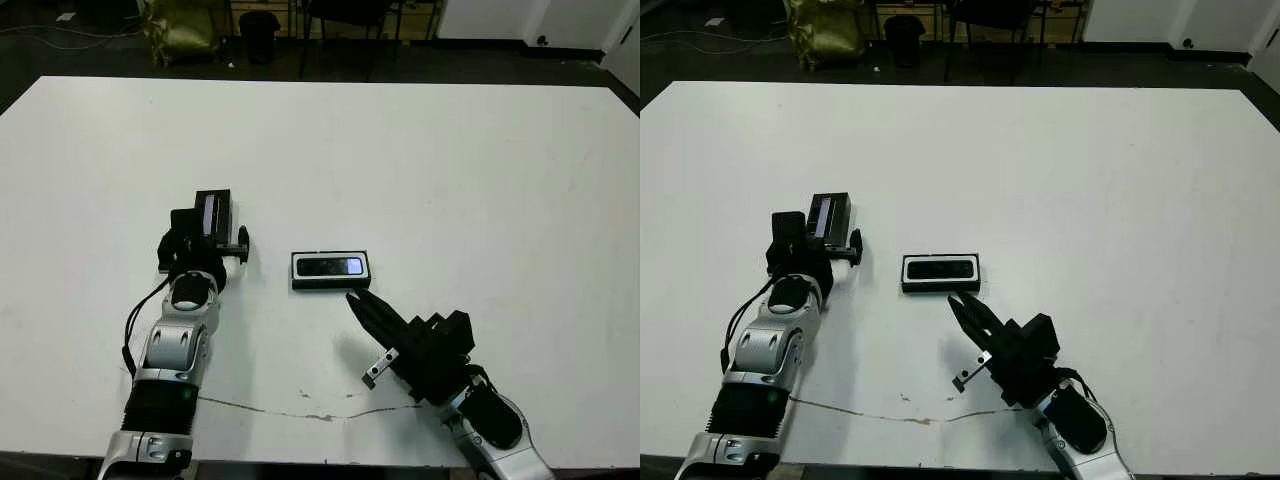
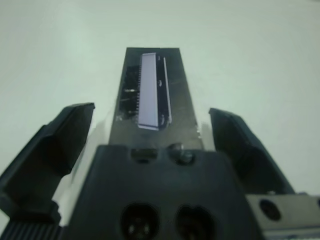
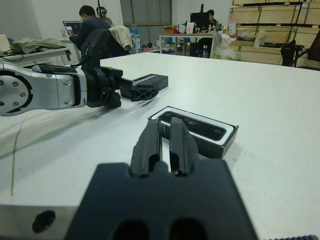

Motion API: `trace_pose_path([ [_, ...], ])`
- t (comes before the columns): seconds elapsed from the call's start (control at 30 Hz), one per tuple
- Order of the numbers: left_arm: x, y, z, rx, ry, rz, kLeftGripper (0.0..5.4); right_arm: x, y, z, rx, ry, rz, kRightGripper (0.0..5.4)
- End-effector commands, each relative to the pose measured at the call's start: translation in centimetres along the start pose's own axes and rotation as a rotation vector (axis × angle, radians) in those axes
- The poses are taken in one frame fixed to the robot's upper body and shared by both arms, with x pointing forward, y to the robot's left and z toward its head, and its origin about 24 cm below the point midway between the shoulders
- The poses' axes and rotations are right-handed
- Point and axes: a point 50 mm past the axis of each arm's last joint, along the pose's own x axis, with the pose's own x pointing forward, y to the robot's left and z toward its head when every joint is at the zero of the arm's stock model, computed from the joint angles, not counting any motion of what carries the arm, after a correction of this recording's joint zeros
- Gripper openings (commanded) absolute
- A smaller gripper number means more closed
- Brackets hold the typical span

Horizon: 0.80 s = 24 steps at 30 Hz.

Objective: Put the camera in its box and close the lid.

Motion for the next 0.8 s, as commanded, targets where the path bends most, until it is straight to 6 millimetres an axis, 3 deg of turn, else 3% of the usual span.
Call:
trace_pose_path([
  [0.03, 0.2, 0.3, -0.8, -0.047, 0.037, -0.015, 5.39, -0.5, -0.3, -0.5, 0.006, 0.039, -0.015, 0.00],
  [0.27, 0.6, 0.7, -1.2, -0.279, 0.088, -0.068, 5.39, -0.5, -0.3, -0.5, 0.006, 0.039, -0.014, 0.00],
  [0.47, 0.8, 0.9, -1.3, -0.349, 0.127, -0.036, 5.39, -0.6, -0.2, -0.6, 0.025, 0.039, -0.017, 0.00],
  [0.53, 0.9, 1.0, -1.2, -0.295, 0.141, -0.010, 5.30, -0.6, -0.2, -0.6, 0.026, 0.037, -0.016, 0.00],
  [0.63, 0.9, 1.2, -0.8, -0.185, 0.146, 0.020, 4.75, -0.6, -0.3, -0.6, 0.016, 0.036, -0.017, 0.00],
  [0.7, 0.9, 1.3, -0.4, -0.053, 0.130, 0.018, 4.36, -0.6, -0.3, -0.5, 0.014, 0.029, -0.017, 0.00],
  [0.8, 0.8, 1.6, 0.0, 0.142, 0.131, -0.020, 4.20, -0.6, -0.3, -0.5, 0.004, 0.026, -0.018, 0.00],
])
